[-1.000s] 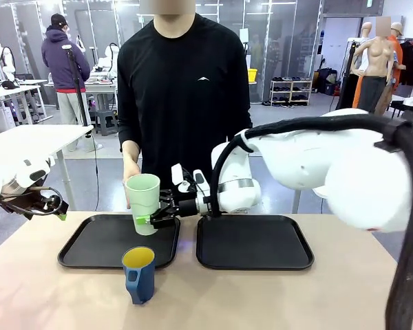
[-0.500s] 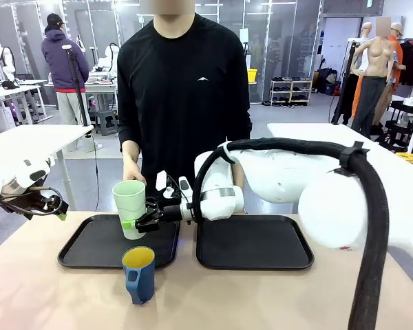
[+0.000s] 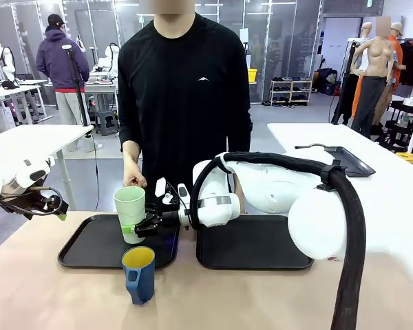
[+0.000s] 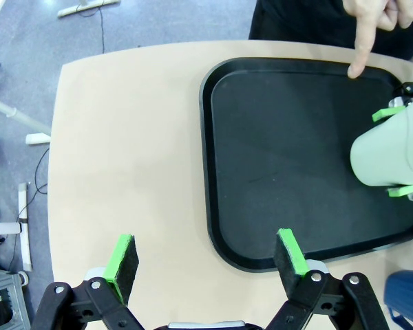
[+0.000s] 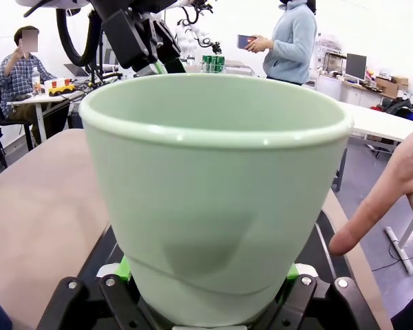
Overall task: Sort and store the cups by type.
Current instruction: Place the picked Reusable plastic cup into the Flat Tray indicated by the person.
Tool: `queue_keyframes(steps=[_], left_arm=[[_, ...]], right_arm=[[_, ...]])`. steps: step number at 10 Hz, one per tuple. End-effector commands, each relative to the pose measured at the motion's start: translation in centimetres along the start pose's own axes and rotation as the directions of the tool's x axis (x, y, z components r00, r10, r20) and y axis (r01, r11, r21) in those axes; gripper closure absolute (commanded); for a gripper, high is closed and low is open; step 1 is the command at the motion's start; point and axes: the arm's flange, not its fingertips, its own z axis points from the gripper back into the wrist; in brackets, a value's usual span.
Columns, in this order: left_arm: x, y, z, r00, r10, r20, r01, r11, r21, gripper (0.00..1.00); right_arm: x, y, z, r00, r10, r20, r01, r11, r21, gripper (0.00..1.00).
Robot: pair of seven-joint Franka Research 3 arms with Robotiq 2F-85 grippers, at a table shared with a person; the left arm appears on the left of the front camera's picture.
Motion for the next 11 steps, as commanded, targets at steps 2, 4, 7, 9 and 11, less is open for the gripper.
queue_keyframes(steps=[2,4,7,9,11], left_arm=[[0.0,0.2,0.0,1.0,-0.005,0.0,0.005,1.0,0.004,0.0],[0.0,0.2,0.0,1.0,-0.005,0.0,0.005,1.0,0.004,0.0],[0.0,0.2,0.0,1.0,-0.005,0.0,0.005,1.0,0.004,0.0],[0.0,0.2,0.0,1.0,-0.005,0.0,0.005,1.0,0.004,0.0],[0.0,0.2,0.0,1.0,-0.005,0.0,0.005,1.0,0.004,0.0]], right_arm=[[-0.4,-0.8,-1.1,0.999,-0.021,-0.031,0.022,1.0,0.016,0.17],[-1.0,-0.7,-1.1,1.0,-0.011,-0.027,0.012,1.0,0.022,0.17],[-1.7,-0.7,-1.1,0.999,-0.014,-0.039,0.015,0.999,0.03,0.17],[-1.9,-0.7,-0.8,0.999,-0.025,-0.044,0.026,0.999,0.034,0.13],[-1.5,-0.5,-0.3,0.999,-0.021,-0.037,0.022,0.999,0.034,0.0]])
